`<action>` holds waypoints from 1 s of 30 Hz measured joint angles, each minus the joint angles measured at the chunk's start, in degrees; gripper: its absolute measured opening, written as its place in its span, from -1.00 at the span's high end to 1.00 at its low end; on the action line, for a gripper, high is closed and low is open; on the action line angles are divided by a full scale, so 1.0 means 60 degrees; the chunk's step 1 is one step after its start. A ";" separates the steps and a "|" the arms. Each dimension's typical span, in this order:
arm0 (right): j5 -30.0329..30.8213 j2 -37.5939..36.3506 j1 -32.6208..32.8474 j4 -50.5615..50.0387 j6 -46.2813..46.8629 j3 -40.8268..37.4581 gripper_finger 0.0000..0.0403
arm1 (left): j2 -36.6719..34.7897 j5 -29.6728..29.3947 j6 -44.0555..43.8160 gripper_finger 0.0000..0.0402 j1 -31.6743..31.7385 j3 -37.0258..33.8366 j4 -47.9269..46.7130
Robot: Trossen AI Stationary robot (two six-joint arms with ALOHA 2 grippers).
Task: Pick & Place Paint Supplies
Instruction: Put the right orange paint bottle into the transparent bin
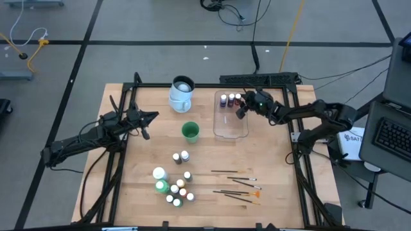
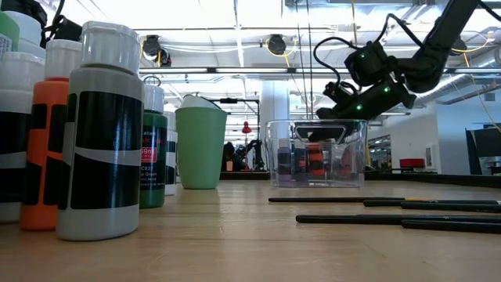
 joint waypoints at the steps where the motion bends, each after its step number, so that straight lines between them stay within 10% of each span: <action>1: 0.0120 0.0058 0.0000 0.0019 0.0045 0.0002 0.45 | 0.0002 0.0001 0.0001 0.87 0.0000 0.0000 0.0000; 30: 0.0187 0.0241 -0.0007 0.0110 0.0296 0.0002 0.31 | -0.0001 0.0000 0.0005 0.87 0.0001 0.0000 0.0002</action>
